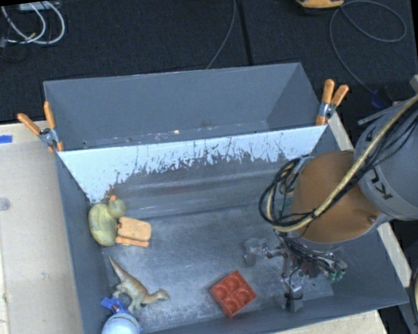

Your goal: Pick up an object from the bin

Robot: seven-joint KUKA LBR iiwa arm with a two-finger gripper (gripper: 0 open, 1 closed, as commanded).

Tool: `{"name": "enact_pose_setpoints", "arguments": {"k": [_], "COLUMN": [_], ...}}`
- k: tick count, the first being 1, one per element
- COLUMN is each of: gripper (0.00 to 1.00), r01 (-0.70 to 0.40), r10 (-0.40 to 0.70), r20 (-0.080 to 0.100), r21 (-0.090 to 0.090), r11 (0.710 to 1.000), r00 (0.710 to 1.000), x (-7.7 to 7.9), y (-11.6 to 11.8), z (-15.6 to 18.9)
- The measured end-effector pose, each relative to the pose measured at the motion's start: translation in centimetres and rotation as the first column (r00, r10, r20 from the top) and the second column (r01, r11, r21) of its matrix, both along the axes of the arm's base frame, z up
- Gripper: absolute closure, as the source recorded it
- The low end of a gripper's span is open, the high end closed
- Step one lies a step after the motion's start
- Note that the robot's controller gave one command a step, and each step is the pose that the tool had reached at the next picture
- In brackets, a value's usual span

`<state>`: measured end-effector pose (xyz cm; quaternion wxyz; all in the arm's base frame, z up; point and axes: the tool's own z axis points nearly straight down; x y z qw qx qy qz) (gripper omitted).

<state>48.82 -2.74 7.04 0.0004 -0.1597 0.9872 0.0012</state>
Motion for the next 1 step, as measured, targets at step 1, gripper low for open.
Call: {"name": "enact_pose_setpoints", "arguments": {"k": [1], "gripper": [0.0], "r01": [-0.001], "r10": [0.001], "r20": [0.0], "r21": [0.0], "r11": [1.0], "r00": [1.0], "x": [-0.01], "y": [0.0], "z": [0.0]}}
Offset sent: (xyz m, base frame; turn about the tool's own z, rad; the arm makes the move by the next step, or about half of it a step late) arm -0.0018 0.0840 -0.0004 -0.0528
